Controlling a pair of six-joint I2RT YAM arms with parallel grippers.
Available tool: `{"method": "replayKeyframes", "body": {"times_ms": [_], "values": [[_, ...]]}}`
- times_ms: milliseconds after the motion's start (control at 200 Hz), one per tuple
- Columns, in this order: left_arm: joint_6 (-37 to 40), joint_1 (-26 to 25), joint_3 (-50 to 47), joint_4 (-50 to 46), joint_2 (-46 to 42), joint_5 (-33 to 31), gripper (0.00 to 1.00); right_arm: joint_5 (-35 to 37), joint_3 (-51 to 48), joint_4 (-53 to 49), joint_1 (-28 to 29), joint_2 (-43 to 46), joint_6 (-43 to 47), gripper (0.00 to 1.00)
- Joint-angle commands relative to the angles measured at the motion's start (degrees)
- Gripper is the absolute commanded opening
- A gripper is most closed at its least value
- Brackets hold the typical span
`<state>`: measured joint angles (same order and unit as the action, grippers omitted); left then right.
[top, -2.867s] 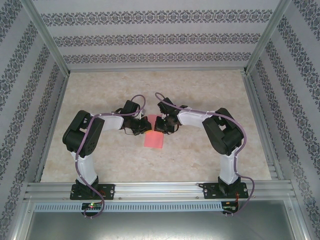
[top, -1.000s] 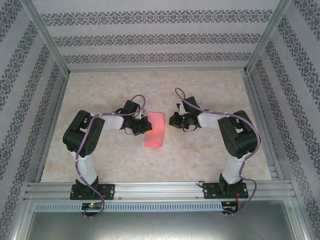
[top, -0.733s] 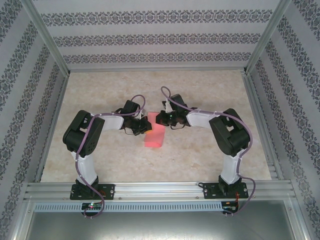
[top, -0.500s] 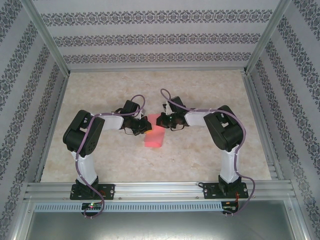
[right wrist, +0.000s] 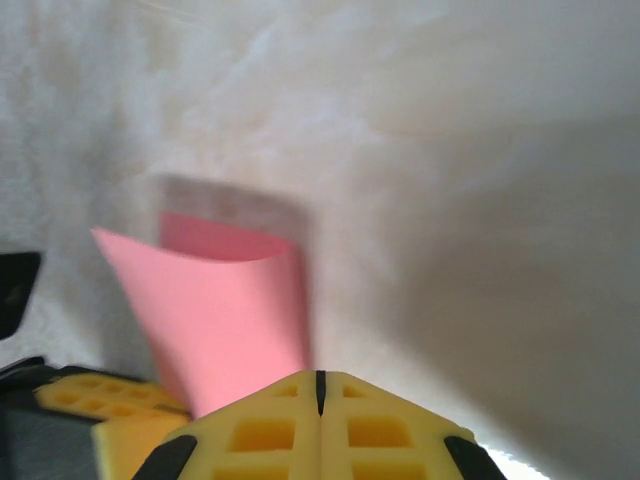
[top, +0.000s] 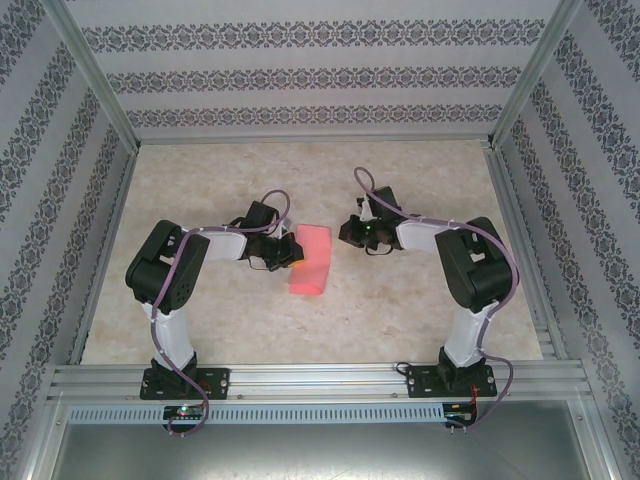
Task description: Fold a paper plane with a square sheet of paper (pick it up from the middle)
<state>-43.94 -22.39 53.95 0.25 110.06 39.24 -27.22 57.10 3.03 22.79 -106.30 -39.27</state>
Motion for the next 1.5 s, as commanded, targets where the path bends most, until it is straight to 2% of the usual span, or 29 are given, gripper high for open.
{"method": "replayKeyframes", "body": {"times_ms": [0, 130, 300, 440, 605, 749, 959, 1209, 1359, 1494], "values": [[-0.4, -0.3, -6.2, -16.6, 8.4, -12.4, 0.00, -0.9, 2.5, 0.5, 4.2, -0.6, -1.4, 0.00], [-0.6, -0.3, -6.0, -16.6, 8.4, -12.3, 0.00, -2.3, 7.2, 0.3, 6.8, -5.7, -2.4, 0.00], [-0.6, -0.3, -6.2, -16.7, 8.2, -12.4, 0.00, -1.9, 8.9, 0.2, 6.3, -9.2, -2.1, 0.00], [-0.7, -0.3, -6.4, -16.6, 8.4, -12.4, 0.00, -0.5, 7.7, 0.8, 3.6, -10.8, -2.4, 0.00], [-0.9, -0.3, -6.9, -16.0, 8.5, -12.2, 0.00, 3.0, 4.0, 1.9, -2.3, -10.1, -3.3, 0.00], [-0.9, -0.3, -7.0, -15.6, 8.4, -12.1, 0.00, 3.8, 5.2, -0.2, -5.2, -8.2, -2.4, 0.00], [-0.8, -0.3, -6.7, -15.7, 8.4, -12.1, 0.00, 2.1, 5.7, -1.6, -1.4, -3.0, -2.0, 0.00], [-0.9, -0.3, -6.7, -15.7, 8.5, -12.2, 0.00, -1.2, 6.9, 0.9, 5.0, -7.0, -6.2, 0.00], [-0.9, -0.3, -6.8, -15.6, 8.5, -12.3, 0.00, -0.7, 7.8, -0.3, 5.1, -9.1, -5.8, 0.00], [-1.1, -0.3, -7.2, -15.1, 8.6, -12.1, 0.00, 1.0, 8.7, -1.8, 2.2, -10.8, -5.1, 0.00]]}}
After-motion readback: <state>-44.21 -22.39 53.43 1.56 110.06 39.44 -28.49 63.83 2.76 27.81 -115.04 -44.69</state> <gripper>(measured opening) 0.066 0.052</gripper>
